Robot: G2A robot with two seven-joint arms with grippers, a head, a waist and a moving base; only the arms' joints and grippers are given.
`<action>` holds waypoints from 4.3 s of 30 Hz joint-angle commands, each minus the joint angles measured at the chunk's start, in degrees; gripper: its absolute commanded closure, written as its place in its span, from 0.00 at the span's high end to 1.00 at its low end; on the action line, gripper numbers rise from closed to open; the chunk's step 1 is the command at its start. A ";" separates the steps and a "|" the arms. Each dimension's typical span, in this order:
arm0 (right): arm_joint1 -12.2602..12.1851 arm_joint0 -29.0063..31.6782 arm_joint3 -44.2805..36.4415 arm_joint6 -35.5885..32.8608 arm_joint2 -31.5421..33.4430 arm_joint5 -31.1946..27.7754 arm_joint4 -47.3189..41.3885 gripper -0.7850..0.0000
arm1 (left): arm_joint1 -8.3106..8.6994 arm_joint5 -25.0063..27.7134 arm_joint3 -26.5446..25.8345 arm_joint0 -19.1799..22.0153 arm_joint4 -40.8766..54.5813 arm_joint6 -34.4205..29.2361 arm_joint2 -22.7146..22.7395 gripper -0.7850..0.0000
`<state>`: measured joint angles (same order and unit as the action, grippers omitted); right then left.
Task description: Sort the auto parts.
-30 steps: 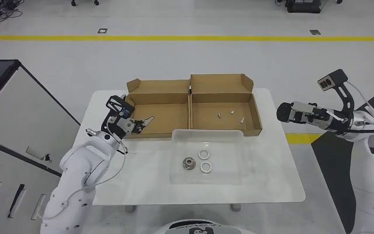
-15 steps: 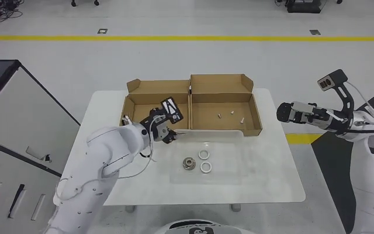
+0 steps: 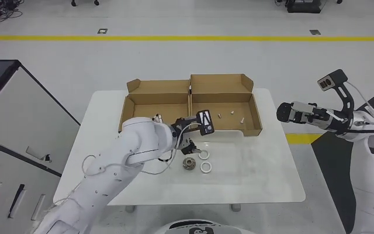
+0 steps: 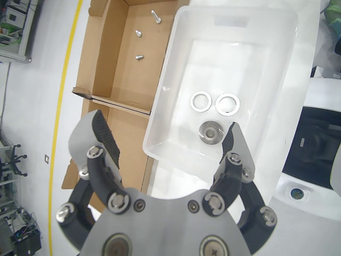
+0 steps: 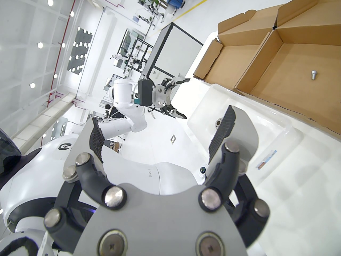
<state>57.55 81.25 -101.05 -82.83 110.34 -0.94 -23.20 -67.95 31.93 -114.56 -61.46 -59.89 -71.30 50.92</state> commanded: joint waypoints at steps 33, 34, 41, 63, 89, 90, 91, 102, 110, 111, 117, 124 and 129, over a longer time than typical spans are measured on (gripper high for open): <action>0.00 0.00 0.00 0.00 0.00 0.00 0.00 1.00 | -9.95 -10.18 26.29 19.54 13.51 -7.90 -26.13 1.00; 0.00 0.00 0.00 0.00 0.00 0.00 0.00 1.00 | -10.18 -10.42 26.49 19.83 13.15 -7.54 -26.35 1.00; 0.00 0.00 0.00 0.00 0.00 0.00 0.00 1.00 | -10.24 -10.23 26.31 20.12 11.78 -7.28 -26.62 1.00; 0.00 0.00 0.00 0.00 0.00 0.00 0.00 1.00 | -11.96 -8.23 30.57 22.65 14.05 -9.28 -30.93 1.00; 0.00 0.00 0.00 0.00 0.00 0.00 0.00 1.00 | -17.33 -7.28 41.80 25.93 10.17 -6.69 -36.59 0.36; 0.00 0.00 0.00 0.00 0.00 0.00 0.00 1.00 | -17.45 -7.31 42.08 25.89 9.86 -6.60 -36.62 0.35; 0.00 0.00 0.00 0.00 0.00 0.00 0.00 1.00 | -17.51 -7.36 42.23 25.87 9.66 -6.57 -36.65 0.33; 0.00 0.00 0.00 0.00 0.00 0.00 0.00 1.00 | -18.78 -7.51 45.22 25.75 7.51 -5.17 -36.72 0.26; 0.00 0.00 0.00 0.00 0.00 0.00 0.00 1.00 | -20.03 -7.07 47.80 25.85 7.15 -5.03 -36.77 0.31; 0.00 0.00 0.00 0.00 0.00 0.00 0.00 1.00 | -20.16 -7.05 48.17 25.85 7.19 -4.99 -36.72 0.33; 0.00 0.00 0.00 0.00 0.00 0.00 0.00 1.00 | -20.84 -6.57 49.51 25.85 7.24 -4.72 -36.54 0.38; 0.00 0.00 0.00 0.00 0.00 0.00 0.00 1.00 | -21.66 -5.49 51.34 25.92 7.14 -4.10 -36.43 0.39; 0.00 0.00 0.00 0.00 0.00 0.00 0.00 1.00 | -22.21 -4.94 52.66 25.92 7.22 -3.76 -36.31 0.38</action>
<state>57.55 81.25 -101.05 -82.83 110.34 -0.94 -23.20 -90.08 26.89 -62.08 -35.55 -52.67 -75.13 14.59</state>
